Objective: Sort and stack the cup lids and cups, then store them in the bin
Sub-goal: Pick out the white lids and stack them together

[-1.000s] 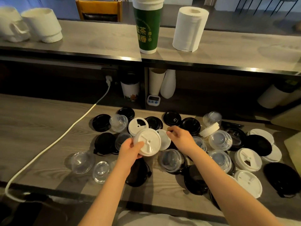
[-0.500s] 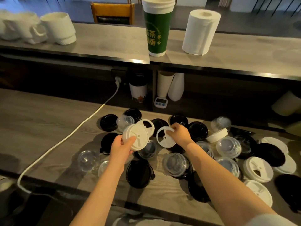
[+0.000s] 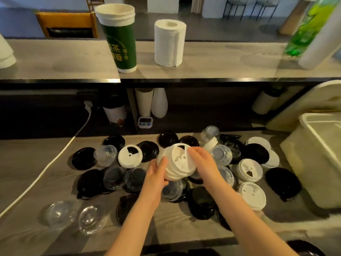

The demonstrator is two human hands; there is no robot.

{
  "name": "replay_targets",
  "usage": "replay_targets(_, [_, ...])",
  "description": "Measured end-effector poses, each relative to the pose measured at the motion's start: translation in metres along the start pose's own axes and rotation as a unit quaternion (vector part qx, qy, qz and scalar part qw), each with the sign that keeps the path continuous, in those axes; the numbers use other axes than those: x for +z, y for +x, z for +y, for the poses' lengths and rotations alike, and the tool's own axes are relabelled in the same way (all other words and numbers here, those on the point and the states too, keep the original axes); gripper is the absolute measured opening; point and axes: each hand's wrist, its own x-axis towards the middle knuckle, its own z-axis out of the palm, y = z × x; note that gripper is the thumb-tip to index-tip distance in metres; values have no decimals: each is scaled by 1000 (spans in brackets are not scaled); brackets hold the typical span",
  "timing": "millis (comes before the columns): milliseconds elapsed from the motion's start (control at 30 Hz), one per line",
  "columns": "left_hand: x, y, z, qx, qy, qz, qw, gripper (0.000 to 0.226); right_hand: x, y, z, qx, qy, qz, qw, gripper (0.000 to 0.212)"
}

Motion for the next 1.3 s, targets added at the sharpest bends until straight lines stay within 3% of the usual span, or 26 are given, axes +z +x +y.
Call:
replay_targets(233, [57,-19,-14,24,21,-109,994,44,-50,-33,11,-75,-46,111,990,8])
replay_targets(367, [87,-32,-15,39,81,-189,978,38,-87,-48,5,-136,-77,155,975,6])
replay_targets(467, [113,-33,-16,56,122,-200,970,22,-128,-55,0,-155,-94,158,971,10])
replay_targets(800, [253,-35,-19,104,236,-254,932,16,-276,-54,-11,-159,-73,148,973,6])
replay_targets(967, [304,-35,-24,91,215,-270,934,19,-328,-42,-12,-155,-2,166,974,4])
replay_targets(1100, [341,-27,-33,97,211,-269,935,21,-365,-32,-15,-169,-15,175,970,6])
replay_targets(1300, [396,-9,-32,130,242,-260,926,28,-427,-9,-21,-115,32,73,990,16])
